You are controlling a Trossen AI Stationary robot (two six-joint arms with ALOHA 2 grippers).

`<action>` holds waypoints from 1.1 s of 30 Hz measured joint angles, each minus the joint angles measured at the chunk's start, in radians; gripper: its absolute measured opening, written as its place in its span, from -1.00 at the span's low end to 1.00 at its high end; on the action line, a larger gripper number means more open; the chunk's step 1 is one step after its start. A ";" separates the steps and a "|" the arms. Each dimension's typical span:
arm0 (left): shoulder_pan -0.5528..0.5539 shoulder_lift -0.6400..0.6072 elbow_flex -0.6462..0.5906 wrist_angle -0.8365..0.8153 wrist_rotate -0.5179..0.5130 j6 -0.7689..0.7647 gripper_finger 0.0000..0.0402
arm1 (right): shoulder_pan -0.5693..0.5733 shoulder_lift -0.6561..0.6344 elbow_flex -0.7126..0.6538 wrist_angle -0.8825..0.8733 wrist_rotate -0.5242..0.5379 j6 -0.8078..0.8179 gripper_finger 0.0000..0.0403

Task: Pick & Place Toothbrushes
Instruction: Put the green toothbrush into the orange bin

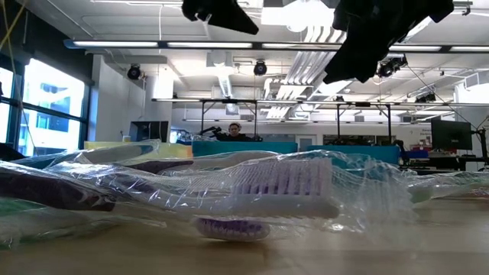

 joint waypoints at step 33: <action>0.000 -0.028 0.000 -0.128 0.033 -0.081 -1.00 | 0.000 0.000 0.000 0.002 0.005 0.006 -0.28</action>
